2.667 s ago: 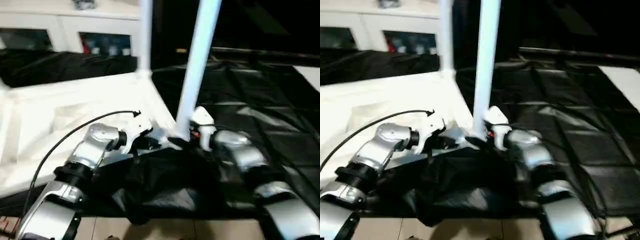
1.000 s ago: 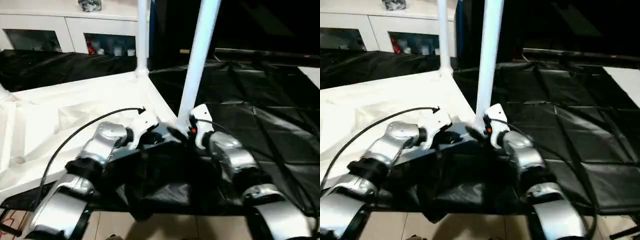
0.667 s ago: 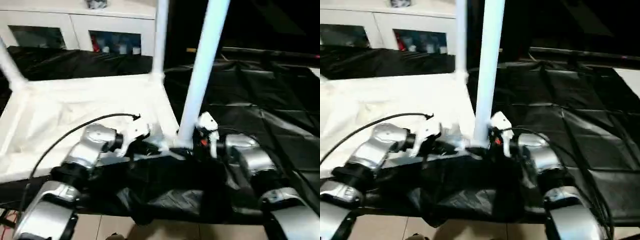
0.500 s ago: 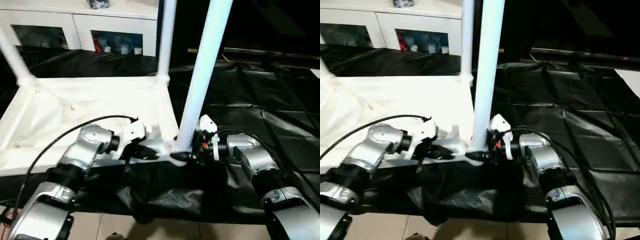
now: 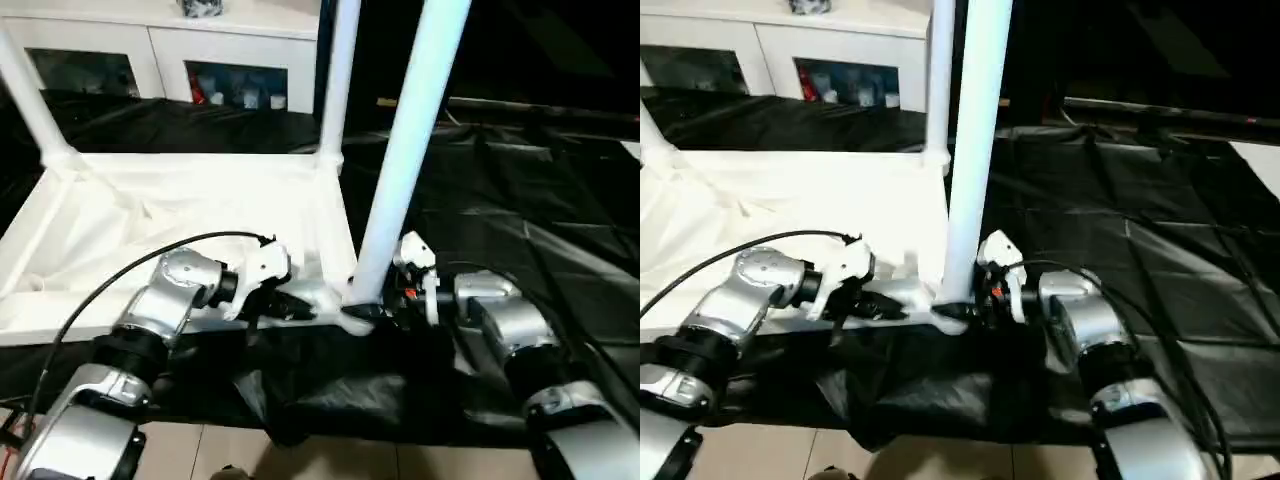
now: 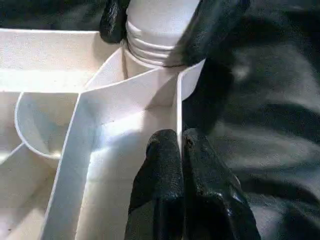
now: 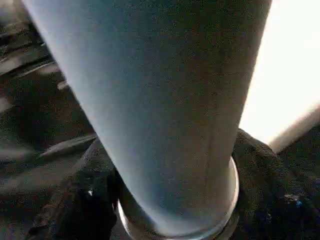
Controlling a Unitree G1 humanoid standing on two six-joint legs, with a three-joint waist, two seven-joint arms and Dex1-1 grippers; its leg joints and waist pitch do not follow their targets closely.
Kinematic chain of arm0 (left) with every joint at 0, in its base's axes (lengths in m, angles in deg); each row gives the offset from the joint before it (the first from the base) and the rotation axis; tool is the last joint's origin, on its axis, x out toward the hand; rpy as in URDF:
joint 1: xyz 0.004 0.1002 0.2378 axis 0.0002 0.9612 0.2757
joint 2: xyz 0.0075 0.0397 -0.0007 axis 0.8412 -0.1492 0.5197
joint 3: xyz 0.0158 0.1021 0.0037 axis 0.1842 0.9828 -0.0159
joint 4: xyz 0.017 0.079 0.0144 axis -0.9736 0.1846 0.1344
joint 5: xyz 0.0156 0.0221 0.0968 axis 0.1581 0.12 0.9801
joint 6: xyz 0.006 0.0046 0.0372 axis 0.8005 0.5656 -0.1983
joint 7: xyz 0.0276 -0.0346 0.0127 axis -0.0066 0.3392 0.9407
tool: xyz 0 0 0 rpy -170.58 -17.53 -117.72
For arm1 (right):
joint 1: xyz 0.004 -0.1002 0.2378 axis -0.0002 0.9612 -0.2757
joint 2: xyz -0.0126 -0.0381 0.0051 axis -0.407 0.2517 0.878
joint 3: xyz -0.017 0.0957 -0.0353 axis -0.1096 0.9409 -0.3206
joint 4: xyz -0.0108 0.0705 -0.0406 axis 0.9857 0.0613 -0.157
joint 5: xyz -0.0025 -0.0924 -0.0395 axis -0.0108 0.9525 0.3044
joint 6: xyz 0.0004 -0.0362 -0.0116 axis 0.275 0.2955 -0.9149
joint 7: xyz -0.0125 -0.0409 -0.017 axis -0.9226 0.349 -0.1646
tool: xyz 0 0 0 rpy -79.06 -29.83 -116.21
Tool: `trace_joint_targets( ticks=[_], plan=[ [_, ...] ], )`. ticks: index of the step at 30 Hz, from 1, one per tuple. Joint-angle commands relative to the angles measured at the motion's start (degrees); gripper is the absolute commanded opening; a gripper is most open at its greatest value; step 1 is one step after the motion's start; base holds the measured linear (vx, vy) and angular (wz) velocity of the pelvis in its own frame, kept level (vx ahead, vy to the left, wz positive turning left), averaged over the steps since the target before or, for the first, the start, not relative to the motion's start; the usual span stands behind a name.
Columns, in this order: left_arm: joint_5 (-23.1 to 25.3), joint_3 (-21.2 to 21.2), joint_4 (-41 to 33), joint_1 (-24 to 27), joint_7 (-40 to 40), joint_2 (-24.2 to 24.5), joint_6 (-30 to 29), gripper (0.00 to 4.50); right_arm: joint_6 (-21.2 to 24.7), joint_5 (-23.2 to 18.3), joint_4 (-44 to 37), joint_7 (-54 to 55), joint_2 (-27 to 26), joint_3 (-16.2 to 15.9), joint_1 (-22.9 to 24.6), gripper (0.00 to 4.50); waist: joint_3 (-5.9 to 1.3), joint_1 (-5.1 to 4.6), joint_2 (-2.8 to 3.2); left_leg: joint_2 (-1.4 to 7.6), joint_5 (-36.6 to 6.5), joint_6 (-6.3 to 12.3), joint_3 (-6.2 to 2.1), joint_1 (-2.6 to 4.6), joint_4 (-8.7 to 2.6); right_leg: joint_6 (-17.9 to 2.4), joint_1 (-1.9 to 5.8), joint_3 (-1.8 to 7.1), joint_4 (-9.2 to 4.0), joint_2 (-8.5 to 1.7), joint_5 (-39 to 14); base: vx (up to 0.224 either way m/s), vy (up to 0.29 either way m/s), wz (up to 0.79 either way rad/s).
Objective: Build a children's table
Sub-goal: Rotate leg to tighten
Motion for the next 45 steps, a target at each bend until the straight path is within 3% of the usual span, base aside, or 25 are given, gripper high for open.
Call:
trace_joint_targets(
  ticks=[1,7,10,11,13,16,20,24,30,33,37,45],
  plan=[
    [-0.20,0.20,1.37,-1.01,-6.60,-4.52,-1.29,0.00,0.66,1.36,3.55,7.71,-4.49,-1.27,-0.84,2.69,-3.01,-0.39,-0.08,-0.10,-20.91,-1.06,0.08,0.44,-4.19,-8.70,2.28,1.03,-4.71,-2.17,-26.79,0.000,0.000,0.00],
    [2.63,0.09,5.52,-4.26,-17.73,-9.45,-4.24,0.00,1.72,3.30,10.30,29.16,-11.06,1.90,-4.07,2.69,-2.86,-1.62,0.18,-0.48,-24.47,-1.46,-0.22,0.98,-4.00,-6.10,1.45,0.77,-5.93,-2.07,-33.36,0.000,0.000,0.00],
    [3.16,0.05,5.73,-4.79,-19.99,-11.53,-4.37,0.00,-0.67,4.48,10.44,29.33,-13.12,0.86,-4.36,3.03,-2.88,-1.68,0.03,-0.58,-25.43,-0.89,-0.42,0.87,-4.03,-5.34,1.42,0.57,-6.28,-2.01,-34.07,0.000,0.000,0.00],
    [3.10,0.16,5.49,-4.71,-19.74,-11.68,-4.27,0.00,-0.66,4.33,10.42,29.10,-13.17,0.99,-4.45,3.38,-2.88,-1.65,0.02,-0.57,-25.98,-0.48,-0.43,0.98,-4.03,-5.38,1.29,0.57,-6.35,-1.95,-33.95,0.000,0.000,0.00],
    [3.12,0.13,5.23,-4.60,-19.52,-11.88,-4.46,0.00,-0.72,3.87,10.99,28.75,-13.09,1.48,-4.90,3.41,-2.95,-1.64,0.12,-0.48,-26.14,-0.16,-0.44,0.86,-4.13,-6.06,1.31,0.66,-6.22,-1.93,-32.21,0.000,0.000,0.00],
    [2.48,0.68,3.91,-3.54,-16.11,-10.63,-3.20,0.00,-2.86,4.87,10.72,25.34,-10.74,0.31,-5.13,3.79,-3.10,-1.61,0.15,-0.35,-25.80,0.02,-0.44,0.68,-4.27,-6.89,1.60,0.69,-5.92,-1.92,-29.72,0.000,0.000,0.00],
    [1.75,1.36,2.45,-1.99,-10.39,-7.73,-1.49,0.00,-6.65,5.16,8.61,16.82,-6.75,-1.42,-4.00,3.84,-3.33,-1.40,0.23,-0.13,-23.00,0.79,-0.04,0.37,-4.25,-9.76,2.03,1.00,-5.10,-1.81,-21.48,0.000,0.000,0.00],
    [0.46,2.03,0.83,-1.01,-4.56,-5.62,-0.22,0.00,-6.40,3.80,5.85,8.10,-3.99,-1.74,-2.98,3.84,-3.55,-0.97,-0.27,-0.11,-18.70,2.67,0.46,0.28,-3.76,-11.91,2.42,1.25,-4.42,-1.87,-15.94,0.000,0.000,0.00],
    [-0.83,3.10,-1.24,0.01,3.22,-2.41,0.30,0.00,-3.60,1.43,2.73,-3.04,-0.31,-2.72,-2.07,3.84,-3.72,0.22,0.19,0.34,-13.34,3.44,0.75,0.16,-3.41,-14.68,3.01,0.99,-3.04,-1.58,-8.16,0.000,0.000,0.00],
    [-1.18,3.18,-1.64,0.24,6.33,-1.07,0.68,0.00,-1.21,0.23,2.06,-8.77,1.44,-3.22,-2.16,3.84,-3.57,0.40,0.14,0.36,-14.85,3.15,0.84,0.33,-3.52,-14.86,2.90,1.00,-3.17,-1.55,-9.68,0.000,0.000,0.00],
    [-1.48,3.35,-1.70,0.36,8.63,-0.06,0.53,0.00,1.03,0.01,1.11,-13.24,2.80,-4.04,-1.96,3.47,-3.37,0.57,0.14,0.42,-18.02,1.87,0.83,0.63,-3.74,-13.75,2.56,1.09,-3.68,-1.74,-15.00,0.000,0.000,0.00],
    [-1.80,3.33,-2.12,0.54,9.59,0.19,0.41,0.00,2.96,-0.22,-0.51,-15.84,3.59,-4.91,-1.50,2.88,-3.47,0.89,-0.09,0.43,-16.50,1.33,0.77,0.47,-3.74,-12.88,2.62,1.17,-3.57,-1.90,-15.21,0.000,0.000,0.00]
  ],
)
